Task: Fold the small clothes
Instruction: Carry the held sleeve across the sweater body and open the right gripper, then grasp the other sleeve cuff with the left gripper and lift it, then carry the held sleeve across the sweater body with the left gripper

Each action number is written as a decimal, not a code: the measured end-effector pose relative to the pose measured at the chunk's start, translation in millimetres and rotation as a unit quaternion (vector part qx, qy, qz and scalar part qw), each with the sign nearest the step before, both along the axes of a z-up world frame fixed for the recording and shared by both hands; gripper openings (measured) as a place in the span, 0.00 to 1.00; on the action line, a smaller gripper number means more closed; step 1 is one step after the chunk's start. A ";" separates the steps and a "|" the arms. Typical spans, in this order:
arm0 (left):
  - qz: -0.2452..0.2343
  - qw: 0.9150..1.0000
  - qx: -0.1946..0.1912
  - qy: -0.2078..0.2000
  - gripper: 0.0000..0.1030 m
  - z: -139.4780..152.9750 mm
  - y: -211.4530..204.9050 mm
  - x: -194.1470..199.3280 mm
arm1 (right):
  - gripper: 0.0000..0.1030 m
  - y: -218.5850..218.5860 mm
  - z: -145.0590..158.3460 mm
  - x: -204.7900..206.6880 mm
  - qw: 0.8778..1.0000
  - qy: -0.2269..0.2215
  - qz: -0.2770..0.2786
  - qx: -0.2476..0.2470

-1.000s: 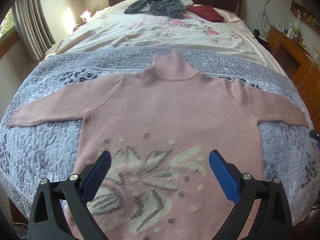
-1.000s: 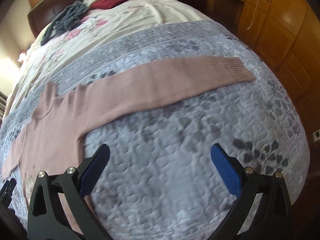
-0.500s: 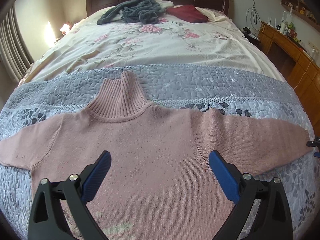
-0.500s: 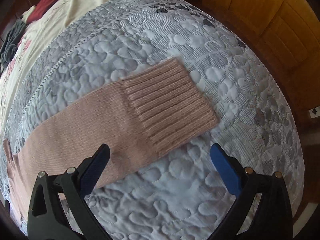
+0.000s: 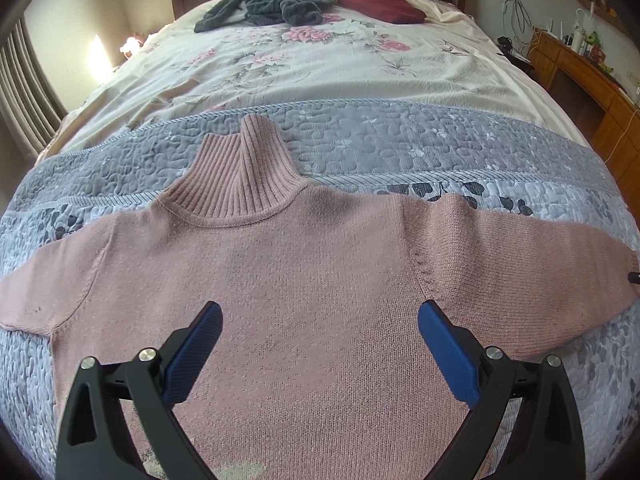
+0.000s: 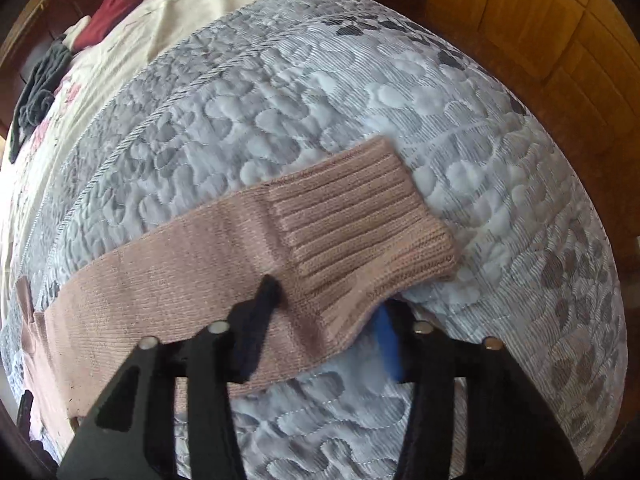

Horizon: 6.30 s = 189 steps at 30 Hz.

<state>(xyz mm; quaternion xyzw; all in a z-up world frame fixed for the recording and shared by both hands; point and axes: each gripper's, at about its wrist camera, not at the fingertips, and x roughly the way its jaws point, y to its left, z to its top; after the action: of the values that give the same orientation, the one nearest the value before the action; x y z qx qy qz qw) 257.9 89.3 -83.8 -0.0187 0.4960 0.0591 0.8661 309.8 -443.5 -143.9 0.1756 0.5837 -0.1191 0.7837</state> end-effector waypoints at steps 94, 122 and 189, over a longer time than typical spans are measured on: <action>0.113 0.990 -0.043 0.070 0.06 -37.7 252.1 -17.6 | 0.38 349.9 -2.0 -35.0 0.969 -0.010 0.227 0.096; 0.083 0.986 -0.130 0.066 0.15 -47.5 242.2 -12.0 | 0.54 451.6 -3.5 -26.1 0.954 0.016 0.294 0.053; 0.218 0.908 -0.313 -0.171 0.12 23.9 472.9 -118.9 | 0.65 519.8 15.3 -87.4 0.925 -0.011 0.375 0.056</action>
<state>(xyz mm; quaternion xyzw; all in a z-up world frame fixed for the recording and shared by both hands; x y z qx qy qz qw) 139.0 562.2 -60.0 -0.4067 0.3172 0.0844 0.8525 222.4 76.3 -128.6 -0.0109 0.6038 0.2186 0.7665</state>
